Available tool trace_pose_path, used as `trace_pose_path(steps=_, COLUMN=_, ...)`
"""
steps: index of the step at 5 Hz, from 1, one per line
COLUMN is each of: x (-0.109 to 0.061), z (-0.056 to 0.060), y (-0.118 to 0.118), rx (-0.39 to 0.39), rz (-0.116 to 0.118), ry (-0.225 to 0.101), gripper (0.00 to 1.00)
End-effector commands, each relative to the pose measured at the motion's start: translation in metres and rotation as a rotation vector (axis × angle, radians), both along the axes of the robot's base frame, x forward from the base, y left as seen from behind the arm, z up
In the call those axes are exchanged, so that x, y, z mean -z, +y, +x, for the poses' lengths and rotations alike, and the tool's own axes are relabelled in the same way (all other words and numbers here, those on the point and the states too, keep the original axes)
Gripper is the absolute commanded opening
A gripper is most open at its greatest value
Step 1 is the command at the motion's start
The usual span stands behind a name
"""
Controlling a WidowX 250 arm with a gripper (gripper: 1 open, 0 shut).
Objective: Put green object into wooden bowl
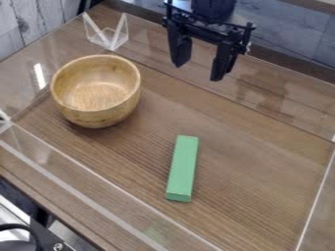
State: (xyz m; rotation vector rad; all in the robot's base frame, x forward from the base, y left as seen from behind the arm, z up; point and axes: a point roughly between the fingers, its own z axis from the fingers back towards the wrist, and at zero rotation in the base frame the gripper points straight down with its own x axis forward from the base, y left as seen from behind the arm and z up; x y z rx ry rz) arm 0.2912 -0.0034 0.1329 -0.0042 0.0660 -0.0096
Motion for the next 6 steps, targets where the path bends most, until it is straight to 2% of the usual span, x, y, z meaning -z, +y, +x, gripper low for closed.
trace_pose_path(steps=1, x=0.004, z=-0.014, y=0.004, rx=-0.044, rz=-0.005, ry=0.021, gripper=1.0)
trace_pose_path(steps=2, x=0.013, z=-0.03, y=0.007, rx=-0.119, rz=-0.015, ry=0.04, gripper=1.0)
trace_pose_path(steps=3, x=0.018, z=-0.045, y=-0.002, rx=-0.256, rz=-0.027, ry=0.025, gripper=1.0)
trace_pose_path(steps=4, x=0.023, z=-0.052, y=-0.011, rx=-0.368, rz=-0.036, ry=0.006, gripper=1.0)
trace_pose_path(steps=5, x=0.037, z=-0.06, y=-0.007, rx=-0.401, rz=-0.047, ry=-0.018, gripper=1.0)
trace_pose_path(steps=6, x=0.052, z=-0.064, y=0.0, rx=-0.437, rz=-0.058, ry=-0.057, gripper=1.0)
